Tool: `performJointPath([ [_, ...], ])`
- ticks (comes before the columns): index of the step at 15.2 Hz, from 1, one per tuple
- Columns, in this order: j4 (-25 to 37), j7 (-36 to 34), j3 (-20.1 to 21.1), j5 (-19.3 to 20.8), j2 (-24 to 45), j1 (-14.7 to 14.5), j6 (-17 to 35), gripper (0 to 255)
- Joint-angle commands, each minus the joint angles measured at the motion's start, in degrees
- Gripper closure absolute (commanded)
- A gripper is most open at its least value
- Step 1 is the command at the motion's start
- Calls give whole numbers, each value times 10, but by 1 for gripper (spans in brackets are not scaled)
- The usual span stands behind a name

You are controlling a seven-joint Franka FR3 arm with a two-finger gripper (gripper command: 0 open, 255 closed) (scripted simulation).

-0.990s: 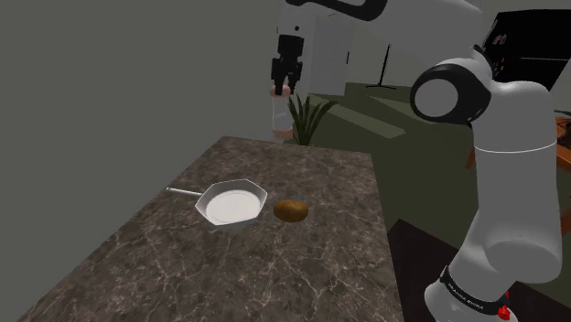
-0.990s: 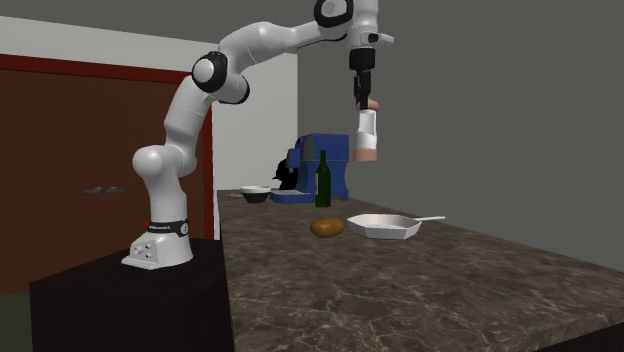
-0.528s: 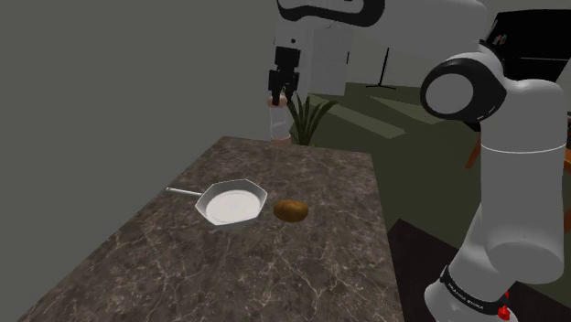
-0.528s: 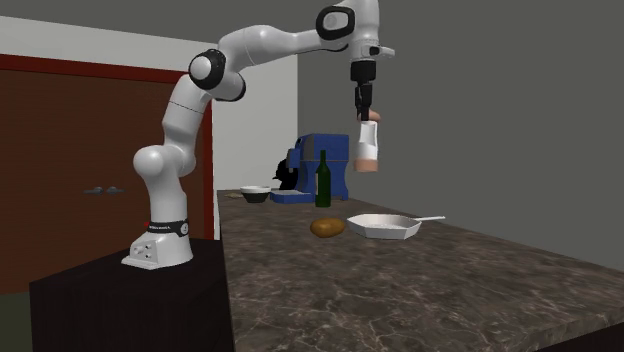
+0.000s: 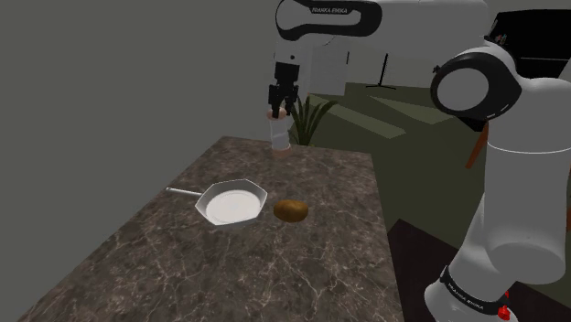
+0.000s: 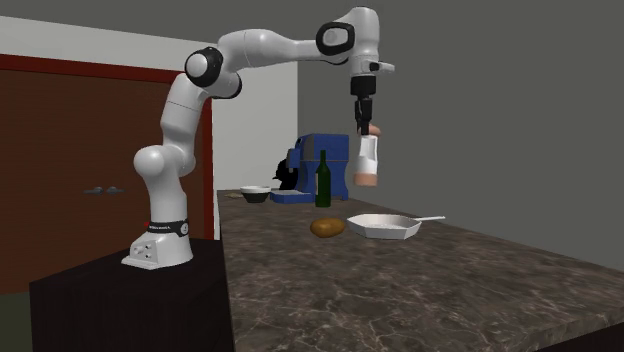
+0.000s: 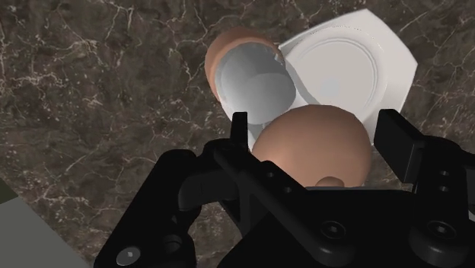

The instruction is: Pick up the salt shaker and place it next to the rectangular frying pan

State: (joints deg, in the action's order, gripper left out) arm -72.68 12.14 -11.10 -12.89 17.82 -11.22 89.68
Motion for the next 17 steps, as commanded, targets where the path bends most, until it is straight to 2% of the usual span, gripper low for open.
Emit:
performJointPath([
  [1, -24, 2, 0, 1, -6, -2, 19, 255],
  [17, -163, 22, 2, 0, -17, -10, 145, 255],
])
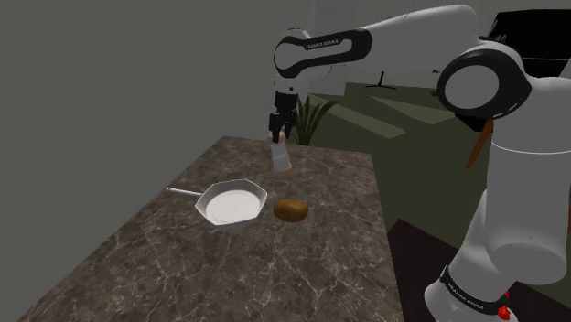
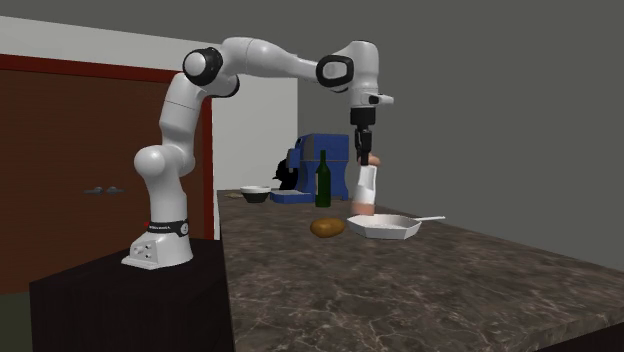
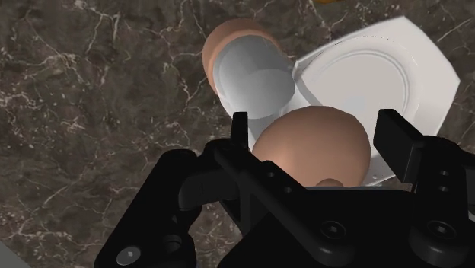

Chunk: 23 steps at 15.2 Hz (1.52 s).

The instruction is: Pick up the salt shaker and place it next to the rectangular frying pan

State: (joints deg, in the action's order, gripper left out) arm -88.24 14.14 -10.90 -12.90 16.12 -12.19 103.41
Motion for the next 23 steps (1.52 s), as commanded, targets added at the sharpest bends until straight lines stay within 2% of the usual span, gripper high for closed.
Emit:
performJointPath([
  [1, -14, 3, 0, -1, 1, 0, 15, 255],
  [15, -95, 24, 4, -13, 24, -2, 117, 255],
  [23, -95, 24, 4, -13, 24, -2, 117, 255],
])
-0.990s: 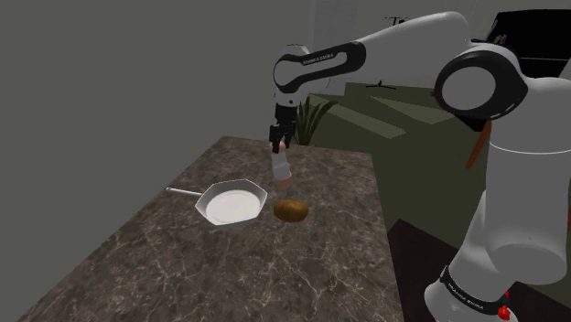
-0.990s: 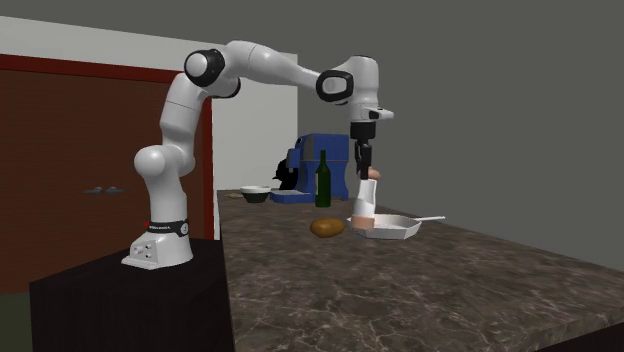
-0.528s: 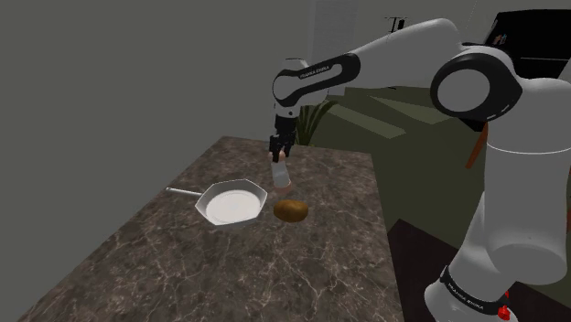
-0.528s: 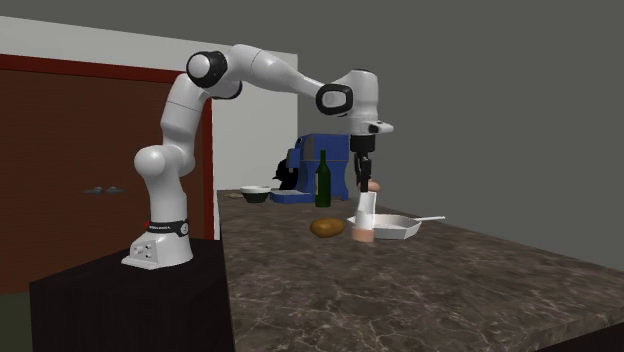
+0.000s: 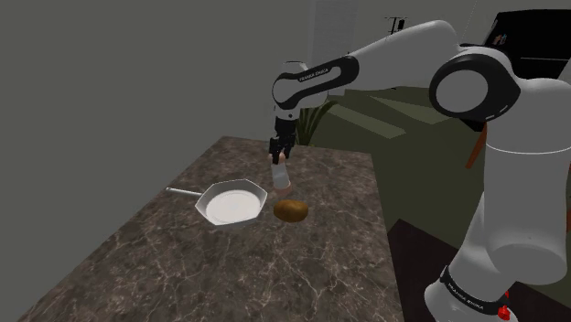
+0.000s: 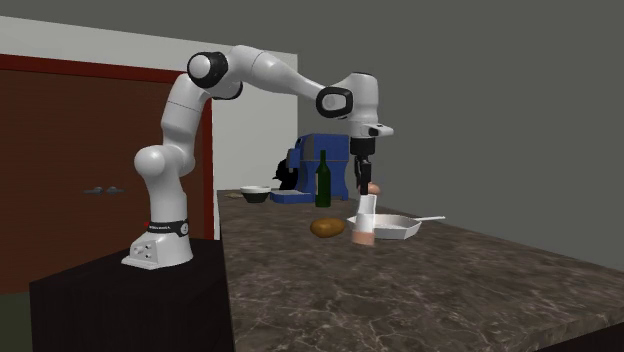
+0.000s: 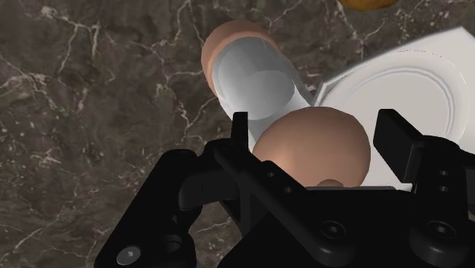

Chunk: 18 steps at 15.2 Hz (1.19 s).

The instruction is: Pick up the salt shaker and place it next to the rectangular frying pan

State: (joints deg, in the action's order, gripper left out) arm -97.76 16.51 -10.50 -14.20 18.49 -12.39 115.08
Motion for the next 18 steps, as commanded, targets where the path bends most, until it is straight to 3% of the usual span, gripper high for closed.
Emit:
performJointPath([
  [1, 0, 0, 0, 0, 0, 0, 0, 0],
  [6, 0, 0, 0, 0, 0, 0, 0, 0],
  [10, 48, -6, -5, 8, -17, 6, -65, 0],
  [18, 48, -6, -5, 8, -17, 6, -65, 0],
])
